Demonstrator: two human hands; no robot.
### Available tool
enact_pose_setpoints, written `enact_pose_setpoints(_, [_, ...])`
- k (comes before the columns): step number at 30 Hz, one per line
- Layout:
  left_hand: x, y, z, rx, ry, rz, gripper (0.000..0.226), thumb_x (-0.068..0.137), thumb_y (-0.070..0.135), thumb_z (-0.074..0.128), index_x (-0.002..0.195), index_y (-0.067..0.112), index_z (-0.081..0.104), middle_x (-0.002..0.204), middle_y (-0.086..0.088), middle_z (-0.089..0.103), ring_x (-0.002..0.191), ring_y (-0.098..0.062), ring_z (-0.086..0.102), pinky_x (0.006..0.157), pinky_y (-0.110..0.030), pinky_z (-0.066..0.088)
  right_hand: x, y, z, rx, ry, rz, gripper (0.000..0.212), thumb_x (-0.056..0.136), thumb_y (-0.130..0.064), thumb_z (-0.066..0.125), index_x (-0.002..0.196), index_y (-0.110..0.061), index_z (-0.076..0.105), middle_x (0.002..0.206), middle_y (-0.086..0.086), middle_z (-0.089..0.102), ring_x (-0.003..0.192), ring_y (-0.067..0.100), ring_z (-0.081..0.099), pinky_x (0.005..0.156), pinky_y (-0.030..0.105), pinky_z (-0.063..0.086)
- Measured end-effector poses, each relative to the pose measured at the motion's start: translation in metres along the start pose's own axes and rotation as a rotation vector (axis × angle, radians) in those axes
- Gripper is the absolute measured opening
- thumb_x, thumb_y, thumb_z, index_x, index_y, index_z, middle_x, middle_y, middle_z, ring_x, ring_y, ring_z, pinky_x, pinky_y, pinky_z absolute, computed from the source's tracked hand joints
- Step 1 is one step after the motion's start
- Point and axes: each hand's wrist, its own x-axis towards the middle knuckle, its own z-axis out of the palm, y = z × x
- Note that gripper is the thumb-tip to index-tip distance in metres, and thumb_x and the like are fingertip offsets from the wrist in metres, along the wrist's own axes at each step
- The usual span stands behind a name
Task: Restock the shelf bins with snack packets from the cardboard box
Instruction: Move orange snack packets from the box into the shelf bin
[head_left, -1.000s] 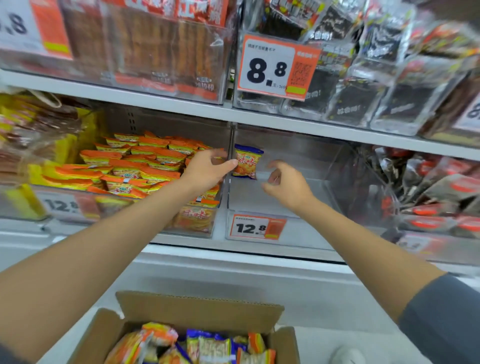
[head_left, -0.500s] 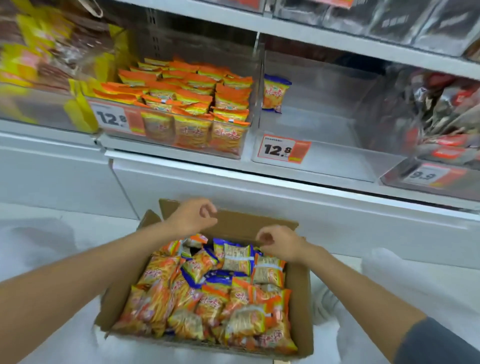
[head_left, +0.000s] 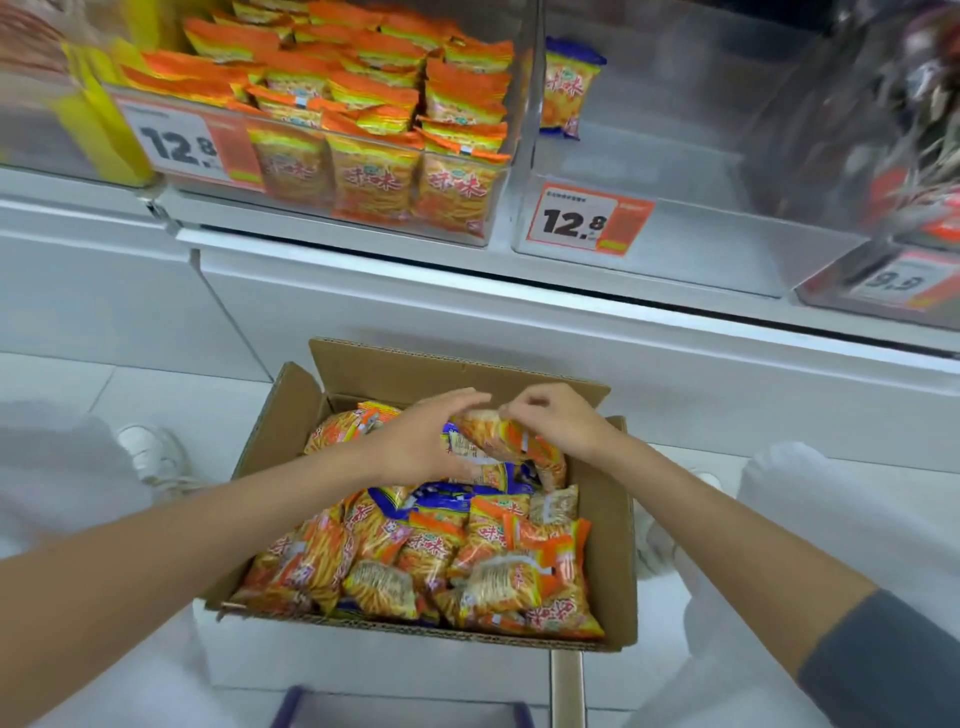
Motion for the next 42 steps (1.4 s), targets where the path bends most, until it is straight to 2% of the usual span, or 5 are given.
enact_pose_setpoints(15, [-0.014,-0.048,-0.01,-0.442,0.132,-0.437,0.051,0.087,0.033,0.07,0.13,0.018,0.048,0.118,0.0,0.062,0.098,-0.015,0.064,0.076,-0.034,0.06,0.012,0.056,0.078,-0.408,-0.535,0.158,0.051,0.097,-0.026,0.059,0.141,-0.005,0.045,0.142,0.011,0.049,0.12,0.027,0.054,0.1,0.039,0.046])
enact_pose_setpoints(20, [-0.012,-0.06,-0.011,-0.444,0.114,-0.457,0.071,0.09,0.04,0.064,0.148,0.024,0.025,0.139,0.003,0.05,0.114,-0.017,0.057,0.078,-0.029,0.055,0.02,0.031,0.058,-0.116,-0.33,-0.001,0.017,0.086,-0.024,0.074,0.097,-0.013,0.071,0.082,0.008,0.061,0.071,0.024,0.056,0.071,0.039,0.046])
enact_pose_setpoints(26, [-0.009,-0.035,-0.022,-0.628,-0.071,-0.415,0.127,0.054,0.081,0.073,0.151,0.042,0.001,0.158,0.004,0.028,0.133,-0.021,0.047,0.113,-0.049,0.035,0.008,-0.044,0.01,0.16,-0.094,-0.299,0.016,0.089,-0.019,0.071,0.1,-0.031,0.07,0.1,-0.006,0.073,0.091,0.009,0.069,0.081,0.026,0.057])
enact_pose_setpoints(34, [-0.022,0.031,-0.067,-0.65,0.077,-0.107,0.035,0.086,0.013,0.07,0.113,0.029,0.054,0.094,0.012,0.074,0.089,-0.006,0.071,0.083,-0.026,0.057,-0.006,-0.101,-0.027,0.168,-0.055,-0.391,0.034,0.087,-0.011,0.07,0.119,-0.02,0.062,0.112,-0.001,0.068,0.095,0.002,0.063,0.081,0.016,0.051])
enact_pose_setpoints(42, [-0.033,0.076,-0.17,-0.689,0.532,-0.063,0.095,0.082,0.065,0.061,0.153,0.02,0.017,0.15,0.003,0.037,0.134,-0.022,0.043,0.101,-0.038,0.047,-0.012,-0.195,-0.106,0.028,0.375,-0.596,0.03,0.085,-0.01,0.073,0.112,-0.016,0.065,0.098,-0.006,0.068,0.085,0.003,0.063,0.08,0.02,0.051])
